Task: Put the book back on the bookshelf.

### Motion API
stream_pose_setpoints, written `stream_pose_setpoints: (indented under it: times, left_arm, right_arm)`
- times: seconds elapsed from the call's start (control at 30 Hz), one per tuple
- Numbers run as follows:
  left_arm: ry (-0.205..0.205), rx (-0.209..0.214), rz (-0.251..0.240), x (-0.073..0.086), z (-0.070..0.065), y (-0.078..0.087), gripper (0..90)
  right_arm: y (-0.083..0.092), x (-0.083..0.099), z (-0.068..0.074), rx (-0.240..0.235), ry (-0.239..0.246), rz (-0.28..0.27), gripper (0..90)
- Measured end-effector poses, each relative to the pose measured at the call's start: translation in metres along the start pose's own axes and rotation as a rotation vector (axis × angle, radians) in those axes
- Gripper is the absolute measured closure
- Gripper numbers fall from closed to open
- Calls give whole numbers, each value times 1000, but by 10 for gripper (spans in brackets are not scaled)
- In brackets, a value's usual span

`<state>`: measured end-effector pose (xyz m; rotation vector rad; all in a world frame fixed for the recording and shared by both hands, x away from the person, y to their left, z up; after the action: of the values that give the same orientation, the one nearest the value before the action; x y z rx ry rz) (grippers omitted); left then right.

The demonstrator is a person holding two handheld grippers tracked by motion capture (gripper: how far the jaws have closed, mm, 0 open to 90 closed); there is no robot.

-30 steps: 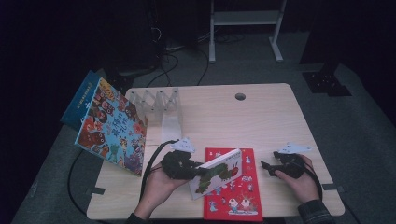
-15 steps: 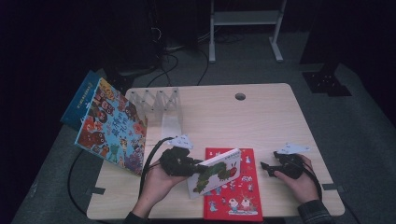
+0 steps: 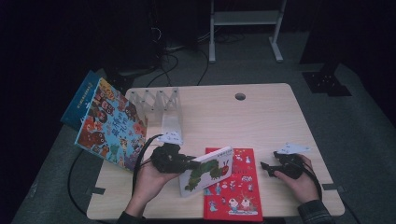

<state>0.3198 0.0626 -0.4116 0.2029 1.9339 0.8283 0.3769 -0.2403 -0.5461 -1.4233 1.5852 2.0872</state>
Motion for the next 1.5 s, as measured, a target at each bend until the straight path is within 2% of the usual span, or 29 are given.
stream_pose_setpoints:
  times: [0.1,0.2,0.43,0.47,0.77,0.87,0.93,1.03,1.1,1.23,1.27,1.5]
  left_arm:
    - [6,-2,-1,0,2,3,761]
    - [18,-28,-9,1,10,11,761]
    - [46,-58,-47,1,20,31,761]
    - [54,-78,-53,3,25,37,761]
    - [99,-134,-81,11,43,60,761]
    - [130,-175,-97,16,54,69,761]
    - [133,-187,-95,17,57,71,761]
    - [158,-236,-109,21,67,79,761]
    - [166,-243,-109,23,69,81,761]
    - [198,-310,-119,29,83,91,761]
    - [198,-310,-119,29,83,91,761]
    - [209,-384,-132,27,98,96,761]
  right_arm:
    - [0,0,0,0,0,0,253]
    - [0,0,0,0,0,-1,253]
    - [0,0,0,0,-1,-1,254]
    - [0,0,0,0,-1,-1,254]
    - [0,0,-1,2,-2,-1,256]
    - [0,0,-2,5,-4,-2,256]
    - [0,0,-2,5,-6,-3,256]
    - [0,0,-2,5,-7,-3,256]
    - [0,0,-2,5,-7,-3,256]
    - [0,0,-2,6,-8,-3,256]
    - [0,0,-2,6,-8,-3,256]
    - [0,0,-2,7,-9,-3,256]
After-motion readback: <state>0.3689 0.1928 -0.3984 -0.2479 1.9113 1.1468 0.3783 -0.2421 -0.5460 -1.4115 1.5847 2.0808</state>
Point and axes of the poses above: each handheld gripper's, and its own axes: y roughly backward along the jaws, x roughly out of its underside, z roughly to its left, the point moved 9 cm from there along -y, roughly forward along the jaws, and after that the axes turned 2 degrees about y, right-handed, at the moved point
